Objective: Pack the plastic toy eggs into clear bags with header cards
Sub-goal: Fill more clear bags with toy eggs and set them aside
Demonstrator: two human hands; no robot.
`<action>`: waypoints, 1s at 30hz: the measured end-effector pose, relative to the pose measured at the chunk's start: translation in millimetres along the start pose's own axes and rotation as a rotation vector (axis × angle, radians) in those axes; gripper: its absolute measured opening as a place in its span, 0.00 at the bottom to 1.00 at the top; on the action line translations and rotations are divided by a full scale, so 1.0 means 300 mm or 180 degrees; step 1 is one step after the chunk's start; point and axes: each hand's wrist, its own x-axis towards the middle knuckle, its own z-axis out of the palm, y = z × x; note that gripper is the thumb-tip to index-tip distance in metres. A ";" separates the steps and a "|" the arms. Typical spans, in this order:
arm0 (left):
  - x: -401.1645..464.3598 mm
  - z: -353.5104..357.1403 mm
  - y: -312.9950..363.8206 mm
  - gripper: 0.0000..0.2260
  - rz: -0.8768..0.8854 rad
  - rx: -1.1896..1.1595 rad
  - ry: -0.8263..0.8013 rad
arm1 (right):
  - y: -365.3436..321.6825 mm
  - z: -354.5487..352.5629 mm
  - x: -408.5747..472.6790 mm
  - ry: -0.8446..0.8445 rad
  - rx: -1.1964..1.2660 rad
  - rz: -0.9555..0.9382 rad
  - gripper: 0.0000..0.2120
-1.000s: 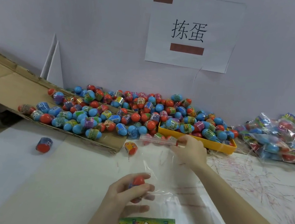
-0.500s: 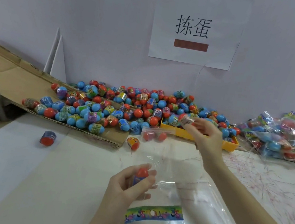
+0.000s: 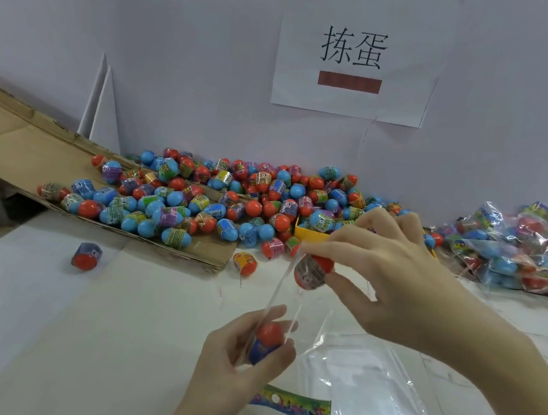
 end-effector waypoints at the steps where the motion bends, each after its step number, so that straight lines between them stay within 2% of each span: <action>1: 0.000 0.000 0.002 0.16 -0.0018 -0.0044 -0.0013 | 0.003 -0.004 0.002 -0.0184 -0.0002 -0.0037 0.19; 4: -0.002 -0.001 0.015 0.17 -0.0106 -0.0175 -0.0087 | 0.010 -0.016 0.019 -0.0745 0.0267 -0.0116 0.20; 6: -0.002 -0.001 0.024 0.18 -0.0169 -0.0239 -0.0143 | 0.014 -0.021 0.027 -0.1079 0.0640 0.0042 0.21; 13: 0.001 -0.005 0.018 0.12 -0.0329 -0.0343 -0.0088 | 0.027 -0.006 0.033 -0.1529 0.0972 0.0269 0.18; 18: 0.005 -0.003 0.015 0.12 -0.0443 -0.0426 -0.0082 | 0.031 0.028 0.026 -0.1490 0.1350 0.0320 0.19; 20: 0.006 -0.001 0.014 0.12 -0.0482 -0.0433 -0.0097 | 0.025 0.040 0.011 -0.1391 0.1419 0.0276 0.13; 21: 0.006 0.000 0.014 0.12 -0.0488 -0.0434 -0.0111 | 0.023 0.043 0.004 -0.1424 0.1277 0.0202 0.08; 22: 0.004 0.000 0.014 0.12 -0.0473 -0.0433 -0.0124 | 0.021 0.047 -0.004 -0.1464 0.1116 0.0163 0.07; 24: 0.003 0.000 0.015 0.16 -0.0428 -0.0432 -0.0167 | 0.016 0.066 -0.008 -0.1407 0.0593 -0.0051 0.19; 25: 0.003 0.000 0.016 0.19 -0.0416 -0.0442 -0.0194 | 0.014 0.073 -0.005 -0.1349 0.0423 -0.0113 0.22; 27: 0.000 0.000 0.017 0.22 -0.0424 -0.0454 -0.0235 | 0.008 0.077 0.000 -0.1233 0.0435 -0.0055 0.20; 30: -0.001 -0.006 0.018 0.22 -0.0562 -0.0393 -0.0392 | 0.019 0.082 -0.008 -0.1174 0.0708 0.0008 0.16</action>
